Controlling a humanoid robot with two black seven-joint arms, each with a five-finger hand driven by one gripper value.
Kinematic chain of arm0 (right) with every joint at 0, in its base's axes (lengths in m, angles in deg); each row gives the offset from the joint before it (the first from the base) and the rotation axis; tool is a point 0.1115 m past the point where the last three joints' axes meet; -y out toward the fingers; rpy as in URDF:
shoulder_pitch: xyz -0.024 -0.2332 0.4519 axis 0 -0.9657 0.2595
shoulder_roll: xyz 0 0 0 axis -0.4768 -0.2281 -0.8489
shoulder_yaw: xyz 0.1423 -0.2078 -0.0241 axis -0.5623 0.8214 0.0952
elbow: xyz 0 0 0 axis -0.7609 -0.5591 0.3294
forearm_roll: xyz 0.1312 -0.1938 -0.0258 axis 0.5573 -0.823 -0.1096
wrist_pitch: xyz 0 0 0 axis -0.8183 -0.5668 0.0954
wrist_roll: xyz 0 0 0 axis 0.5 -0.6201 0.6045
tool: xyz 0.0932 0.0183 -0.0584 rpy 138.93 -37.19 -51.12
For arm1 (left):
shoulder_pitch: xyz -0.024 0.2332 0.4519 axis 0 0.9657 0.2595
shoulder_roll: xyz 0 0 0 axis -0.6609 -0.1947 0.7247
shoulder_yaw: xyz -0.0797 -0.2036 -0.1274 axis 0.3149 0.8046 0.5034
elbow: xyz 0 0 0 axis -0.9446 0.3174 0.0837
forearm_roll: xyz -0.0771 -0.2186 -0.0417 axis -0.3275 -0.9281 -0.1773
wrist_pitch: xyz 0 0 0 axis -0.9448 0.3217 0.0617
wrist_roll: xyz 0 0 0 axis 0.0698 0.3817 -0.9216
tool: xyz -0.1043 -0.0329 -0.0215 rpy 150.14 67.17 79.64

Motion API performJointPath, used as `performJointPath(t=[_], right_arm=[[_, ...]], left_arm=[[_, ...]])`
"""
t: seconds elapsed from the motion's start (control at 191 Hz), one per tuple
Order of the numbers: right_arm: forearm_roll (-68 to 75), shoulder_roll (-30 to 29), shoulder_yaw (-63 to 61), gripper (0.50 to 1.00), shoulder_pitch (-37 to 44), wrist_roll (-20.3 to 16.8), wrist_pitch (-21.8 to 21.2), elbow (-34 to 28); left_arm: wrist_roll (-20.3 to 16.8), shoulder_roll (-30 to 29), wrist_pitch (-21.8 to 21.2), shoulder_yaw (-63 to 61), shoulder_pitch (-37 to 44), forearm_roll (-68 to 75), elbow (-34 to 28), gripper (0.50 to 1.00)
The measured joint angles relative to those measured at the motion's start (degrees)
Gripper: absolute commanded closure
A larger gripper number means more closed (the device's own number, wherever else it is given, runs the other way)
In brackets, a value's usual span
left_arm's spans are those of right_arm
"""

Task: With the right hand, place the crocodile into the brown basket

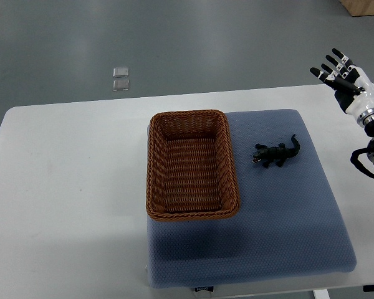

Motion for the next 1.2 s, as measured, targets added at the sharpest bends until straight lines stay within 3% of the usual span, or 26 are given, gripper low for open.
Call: performJointPath(t=[0.152, 0.357, 0.472, 0.923, 1.201], right_arm=[[0.0, 0.1, -0.1, 0.556, -0.1, 2.7, -0.3, 0.0], [0.0, 0.2, -0.1, 0.556, -0.6, 10.3, 0.0, 0.0], [0.0, 0.2, 0.0, 0.556, -0.7, 11.7, -0.1, 0.0], [0.0, 0.3, 0.0, 0.558, -1.6, 10.9, -1.8, 0.0], [0.0, 1.3, 0.0, 0.556, -1.4, 1.1, -5.6, 0.0]], left_arm=[[0.0, 0.0, 0.0, 0.0, 0.0, 0.0, 0.0, 0.500], [0.0, 0.0, 0.0, 0.0, 0.0, 0.0, 0.0, 0.500], [0.0, 0.0, 0.0, 0.0, 0.0, 0.0, 0.0, 0.500], [0.0, 0.0, 0.0, 0.0, 0.0, 0.0, 0.0, 0.500], [0.0, 0.0, 0.0, 0.0, 0.0, 0.0, 0.0, 0.500]])
